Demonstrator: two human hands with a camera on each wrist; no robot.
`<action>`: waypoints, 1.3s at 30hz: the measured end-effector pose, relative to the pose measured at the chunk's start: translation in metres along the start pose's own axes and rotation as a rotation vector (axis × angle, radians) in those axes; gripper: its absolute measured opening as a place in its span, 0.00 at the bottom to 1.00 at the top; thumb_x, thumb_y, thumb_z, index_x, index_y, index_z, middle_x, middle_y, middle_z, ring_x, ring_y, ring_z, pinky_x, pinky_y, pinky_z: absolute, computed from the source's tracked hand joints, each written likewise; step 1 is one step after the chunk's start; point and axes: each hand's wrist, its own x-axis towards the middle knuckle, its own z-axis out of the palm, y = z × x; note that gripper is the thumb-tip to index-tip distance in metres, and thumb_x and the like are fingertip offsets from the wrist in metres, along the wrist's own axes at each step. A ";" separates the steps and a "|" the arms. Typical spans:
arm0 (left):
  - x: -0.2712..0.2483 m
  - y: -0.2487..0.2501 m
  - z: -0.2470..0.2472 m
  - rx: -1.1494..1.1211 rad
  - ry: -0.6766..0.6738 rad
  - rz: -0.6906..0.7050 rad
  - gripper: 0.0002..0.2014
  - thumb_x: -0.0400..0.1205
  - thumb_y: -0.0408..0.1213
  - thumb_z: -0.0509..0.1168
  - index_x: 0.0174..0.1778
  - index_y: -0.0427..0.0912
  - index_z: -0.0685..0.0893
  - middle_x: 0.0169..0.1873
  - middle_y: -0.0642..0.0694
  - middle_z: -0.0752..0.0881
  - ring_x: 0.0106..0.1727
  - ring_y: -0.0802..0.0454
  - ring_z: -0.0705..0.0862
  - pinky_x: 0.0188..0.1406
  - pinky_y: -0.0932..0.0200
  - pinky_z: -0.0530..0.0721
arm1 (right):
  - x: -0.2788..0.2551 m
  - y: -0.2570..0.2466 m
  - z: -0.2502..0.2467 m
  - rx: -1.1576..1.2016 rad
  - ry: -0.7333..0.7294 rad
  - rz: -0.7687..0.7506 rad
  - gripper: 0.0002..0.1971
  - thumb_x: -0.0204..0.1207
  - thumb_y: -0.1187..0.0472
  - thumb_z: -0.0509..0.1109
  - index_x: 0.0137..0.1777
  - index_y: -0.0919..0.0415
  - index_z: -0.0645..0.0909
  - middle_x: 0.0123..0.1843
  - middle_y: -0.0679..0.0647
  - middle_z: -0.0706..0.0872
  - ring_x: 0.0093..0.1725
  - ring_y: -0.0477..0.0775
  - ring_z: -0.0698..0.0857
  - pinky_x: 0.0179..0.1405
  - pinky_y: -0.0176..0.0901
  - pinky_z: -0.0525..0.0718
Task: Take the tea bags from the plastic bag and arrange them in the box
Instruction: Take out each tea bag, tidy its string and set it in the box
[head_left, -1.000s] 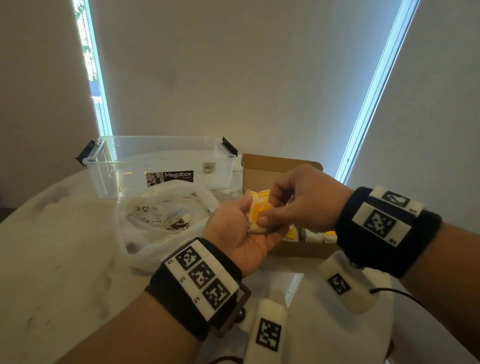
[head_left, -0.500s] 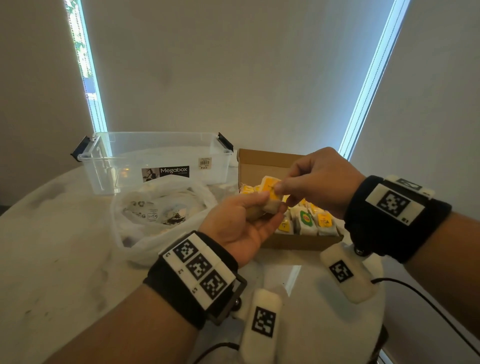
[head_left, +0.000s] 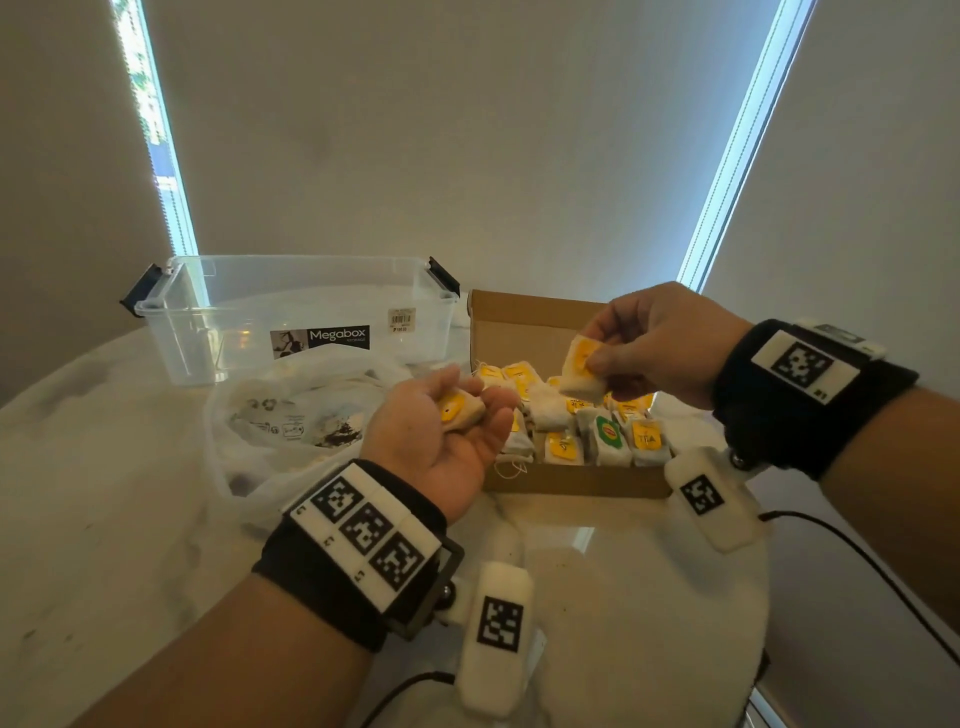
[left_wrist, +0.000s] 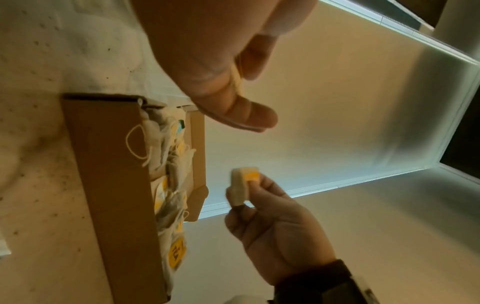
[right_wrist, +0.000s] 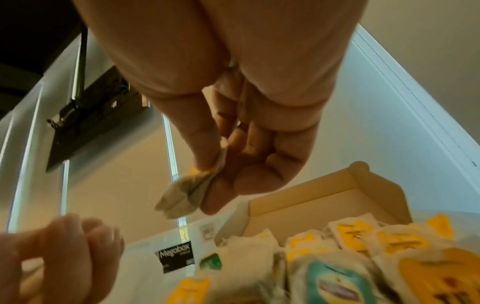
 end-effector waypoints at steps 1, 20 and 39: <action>-0.001 0.000 0.000 -0.035 -0.008 0.005 0.12 0.87 0.39 0.59 0.54 0.31 0.80 0.34 0.33 0.88 0.29 0.44 0.90 0.25 0.57 0.89 | 0.002 0.003 0.001 -0.050 -0.030 0.020 0.05 0.75 0.66 0.78 0.49 0.58 0.87 0.42 0.56 0.93 0.35 0.49 0.93 0.34 0.38 0.89; 0.001 -0.006 -0.005 0.060 -0.057 -0.019 0.14 0.90 0.31 0.57 0.69 0.29 0.76 0.50 0.30 0.90 0.44 0.41 0.93 0.34 0.55 0.91 | 0.042 -0.005 0.028 -0.562 -0.425 0.080 0.04 0.76 0.61 0.79 0.46 0.52 0.88 0.39 0.49 0.93 0.34 0.43 0.91 0.41 0.37 0.84; -0.012 -0.014 0.000 0.192 -0.292 -0.101 0.17 0.88 0.23 0.55 0.74 0.30 0.72 0.55 0.28 0.89 0.53 0.39 0.92 0.42 0.57 0.92 | 0.025 -0.025 0.026 -0.335 -0.054 -0.077 0.08 0.73 0.50 0.80 0.46 0.54 0.90 0.38 0.50 0.89 0.36 0.46 0.84 0.34 0.37 0.82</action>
